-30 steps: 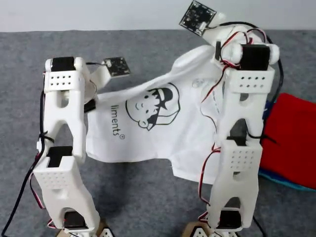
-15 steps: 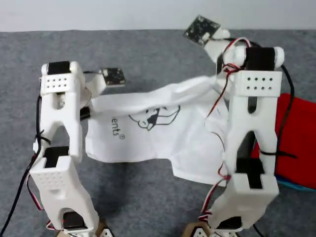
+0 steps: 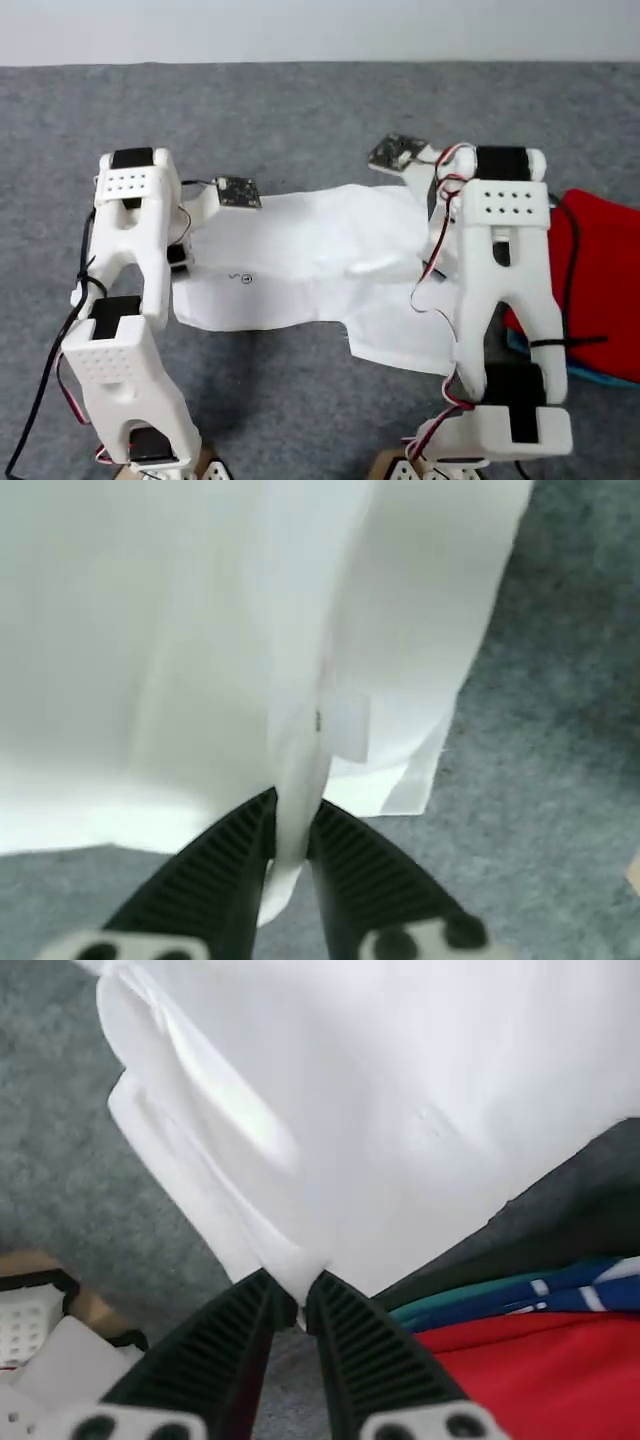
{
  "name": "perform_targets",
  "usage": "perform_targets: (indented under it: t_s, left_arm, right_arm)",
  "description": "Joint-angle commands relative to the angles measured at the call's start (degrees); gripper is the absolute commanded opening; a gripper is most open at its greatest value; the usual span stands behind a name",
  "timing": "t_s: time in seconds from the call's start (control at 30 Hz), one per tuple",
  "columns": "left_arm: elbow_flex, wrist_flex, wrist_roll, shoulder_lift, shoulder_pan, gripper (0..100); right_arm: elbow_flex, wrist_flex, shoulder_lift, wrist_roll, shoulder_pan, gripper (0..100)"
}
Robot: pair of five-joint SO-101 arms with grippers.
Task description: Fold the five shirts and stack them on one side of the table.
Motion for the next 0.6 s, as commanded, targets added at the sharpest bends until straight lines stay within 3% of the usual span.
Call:
perform_targets:
  t_s: [0.0, 0.57]
  left_arm:
    - [2.33, 1.76, -2.02, -1.14, -0.44, 1]
    - [11.03, 1.76, -3.16, -5.45, -0.35, 1]
  right_arm:
    - [0.97, 1.54, -4.26, -0.44, 1.10, 1.0]
    - [12.31, 1.36, -12.00, 1.32, 2.59, 1.0]
